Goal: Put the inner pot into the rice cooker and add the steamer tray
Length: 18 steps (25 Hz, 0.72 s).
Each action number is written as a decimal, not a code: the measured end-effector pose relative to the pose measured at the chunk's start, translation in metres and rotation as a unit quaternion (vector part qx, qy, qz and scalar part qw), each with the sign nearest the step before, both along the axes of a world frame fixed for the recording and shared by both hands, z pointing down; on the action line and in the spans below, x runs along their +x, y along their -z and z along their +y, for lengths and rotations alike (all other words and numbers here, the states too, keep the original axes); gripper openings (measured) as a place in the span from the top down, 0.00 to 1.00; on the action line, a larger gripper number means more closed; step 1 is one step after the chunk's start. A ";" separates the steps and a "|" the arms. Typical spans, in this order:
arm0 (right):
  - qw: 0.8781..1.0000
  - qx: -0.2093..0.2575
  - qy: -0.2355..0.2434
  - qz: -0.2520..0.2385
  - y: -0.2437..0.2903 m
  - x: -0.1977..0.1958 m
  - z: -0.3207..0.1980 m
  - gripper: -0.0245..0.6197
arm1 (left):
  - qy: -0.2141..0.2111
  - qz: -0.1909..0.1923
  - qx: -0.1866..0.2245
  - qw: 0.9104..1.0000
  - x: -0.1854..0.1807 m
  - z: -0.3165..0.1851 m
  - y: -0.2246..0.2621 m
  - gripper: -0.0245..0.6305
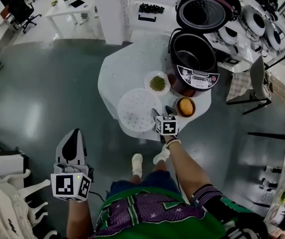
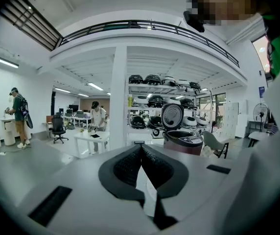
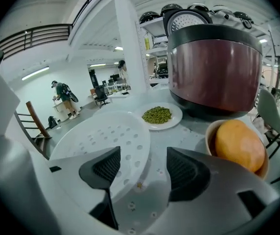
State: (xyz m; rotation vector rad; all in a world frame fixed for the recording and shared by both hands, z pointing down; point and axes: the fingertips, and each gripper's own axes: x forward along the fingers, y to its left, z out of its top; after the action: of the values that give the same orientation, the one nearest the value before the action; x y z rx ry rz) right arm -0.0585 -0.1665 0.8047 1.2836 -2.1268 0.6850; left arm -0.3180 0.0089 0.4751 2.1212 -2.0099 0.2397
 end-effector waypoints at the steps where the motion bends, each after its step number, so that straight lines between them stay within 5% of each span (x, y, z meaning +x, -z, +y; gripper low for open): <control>1: 1.000 -0.002 -0.002 0.003 -0.002 0.001 0.000 0.53 | -0.002 0.000 -0.001 1.000 0.001 -0.001 -0.001 0.93; 9: 0.999 -0.011 -0.022 0.033 -0.005 0.008 -0.002 0.84 | -0.005 0.012 -0.016 1.000 0.000 -0.002 -0.013 0.93; 18: 0.997 -0.036 -0.064 0.017 -0.003 0.018 -0.002 0.91 | -0.006 0.024 -0.020 0.999 -0.004 0.001 -0.023 0.93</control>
State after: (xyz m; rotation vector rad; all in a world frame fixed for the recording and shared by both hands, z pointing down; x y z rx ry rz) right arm -0.0405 -0.1686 0.8075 1.3921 -1.9876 0.7801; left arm -0.3224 0.0094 0.4978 2.0945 -1.9510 0.2263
